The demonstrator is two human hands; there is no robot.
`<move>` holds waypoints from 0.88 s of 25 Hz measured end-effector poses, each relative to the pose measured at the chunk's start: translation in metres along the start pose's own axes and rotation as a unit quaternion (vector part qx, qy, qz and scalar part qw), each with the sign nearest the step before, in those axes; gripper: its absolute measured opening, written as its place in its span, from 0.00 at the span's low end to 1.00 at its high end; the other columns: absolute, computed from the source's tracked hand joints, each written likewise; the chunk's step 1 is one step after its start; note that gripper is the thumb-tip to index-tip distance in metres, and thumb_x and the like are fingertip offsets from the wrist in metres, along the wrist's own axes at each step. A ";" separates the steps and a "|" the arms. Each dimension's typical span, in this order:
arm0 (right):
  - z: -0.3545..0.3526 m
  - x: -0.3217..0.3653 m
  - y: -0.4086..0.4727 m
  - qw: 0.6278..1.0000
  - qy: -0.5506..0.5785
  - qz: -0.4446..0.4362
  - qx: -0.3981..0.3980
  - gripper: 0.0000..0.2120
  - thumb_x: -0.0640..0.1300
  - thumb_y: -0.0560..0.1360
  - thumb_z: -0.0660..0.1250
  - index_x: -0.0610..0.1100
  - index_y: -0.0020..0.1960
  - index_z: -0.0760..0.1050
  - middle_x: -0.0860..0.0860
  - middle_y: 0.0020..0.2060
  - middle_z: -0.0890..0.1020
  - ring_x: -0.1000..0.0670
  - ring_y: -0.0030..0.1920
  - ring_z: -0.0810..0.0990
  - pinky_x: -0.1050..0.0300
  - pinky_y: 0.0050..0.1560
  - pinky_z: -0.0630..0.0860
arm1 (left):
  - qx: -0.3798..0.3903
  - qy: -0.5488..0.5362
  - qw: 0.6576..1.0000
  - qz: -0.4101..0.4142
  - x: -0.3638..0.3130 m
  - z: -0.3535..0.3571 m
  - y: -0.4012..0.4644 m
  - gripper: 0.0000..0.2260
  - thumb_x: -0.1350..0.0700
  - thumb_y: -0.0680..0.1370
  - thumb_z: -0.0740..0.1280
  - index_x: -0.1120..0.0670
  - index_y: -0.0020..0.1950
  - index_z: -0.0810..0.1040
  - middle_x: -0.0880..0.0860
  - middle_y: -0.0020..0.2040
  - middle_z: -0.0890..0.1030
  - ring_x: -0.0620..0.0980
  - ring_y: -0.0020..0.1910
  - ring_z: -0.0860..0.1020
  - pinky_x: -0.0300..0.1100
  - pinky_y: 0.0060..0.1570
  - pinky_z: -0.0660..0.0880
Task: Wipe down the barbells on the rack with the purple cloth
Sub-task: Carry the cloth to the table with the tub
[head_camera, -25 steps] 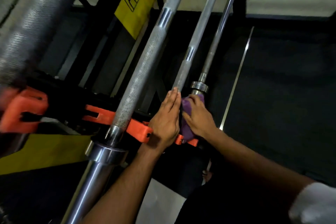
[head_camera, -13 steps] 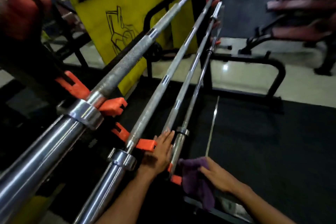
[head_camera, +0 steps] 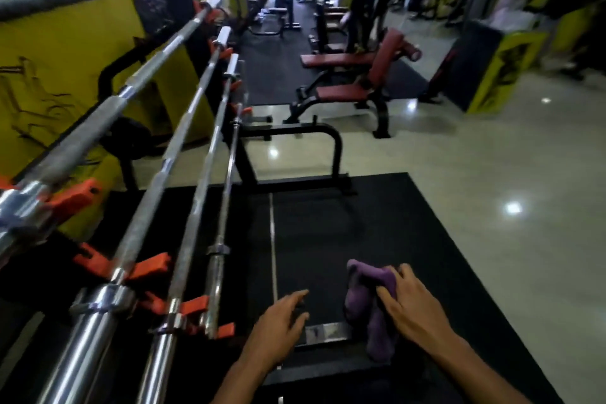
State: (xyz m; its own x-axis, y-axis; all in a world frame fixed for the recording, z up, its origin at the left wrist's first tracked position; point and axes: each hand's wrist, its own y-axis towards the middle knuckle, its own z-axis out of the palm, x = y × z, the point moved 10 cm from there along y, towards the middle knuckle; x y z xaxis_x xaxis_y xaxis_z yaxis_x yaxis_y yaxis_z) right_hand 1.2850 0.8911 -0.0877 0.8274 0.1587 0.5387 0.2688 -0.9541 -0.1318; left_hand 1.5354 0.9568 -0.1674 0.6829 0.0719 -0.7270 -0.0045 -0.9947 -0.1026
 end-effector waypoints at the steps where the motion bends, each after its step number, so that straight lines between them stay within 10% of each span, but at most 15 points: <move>1: -0.006 -0.026 -0.010 0.999 0.032 0.036 0.000 0.14 0.57 0.80 0.57 0.62 0.63 0.71 0.59 0.56 0.76 0.54 0.54 0.80 0.52 0.52 0.78 | 0.037 0.000 0.999 0.001 -0.008 0.022 0.003 0.21 0.44 0.79 0.63 0.38 0.73 0.67 0.40 0.64 0.77 0.36 0.60 0.77 0.43 0.61 0.76; 10: -0.038 -0.242 -0.147 0.945 0.156 0.288 -0.022 0.08 0.53 0.75 0.67 0.69 0.45 0.74 0.61 0.45 0.83 0.60 0.46 0.82 0.61 0.46 0.77 | 0.276 0.116 0.952 0.060 -0.101 0.198 0.027 0.20 0.46 0.81 0.63 0.45 0.73 0.70 0.45 0.66 0.77 0.40 0.61 0.76 0.34 0.60 0.72; 22: -0.091 -0.511 -0.235 0.874 0.213 0.431 -0.064 0.17 0.50 0.77 0.68 0.62 0.60 0.67 0.52 0.56 0.82 0.48 0.53 0.83 0.49 0.50 0.81 | 0.417 0.227 0.879 0.050 -0.247 0.423 0.130 0.15 0.50 0.81 0.65 0.48 0.68 0.74 0.42 0.54 0.78 0.40 0.52 0.77 0.34 0.52 0.73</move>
State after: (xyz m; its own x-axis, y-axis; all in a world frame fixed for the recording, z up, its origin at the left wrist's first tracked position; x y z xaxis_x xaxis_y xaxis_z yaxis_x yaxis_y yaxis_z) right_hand 0.7538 1.0108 -0.2565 0.4295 -0.7169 0.5491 -0.4442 -0.6972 -0.5627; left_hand 1.0567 0.8404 -0.2883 0.8688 -0.2386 -0.4338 -0.4856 -0.5817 -0.6526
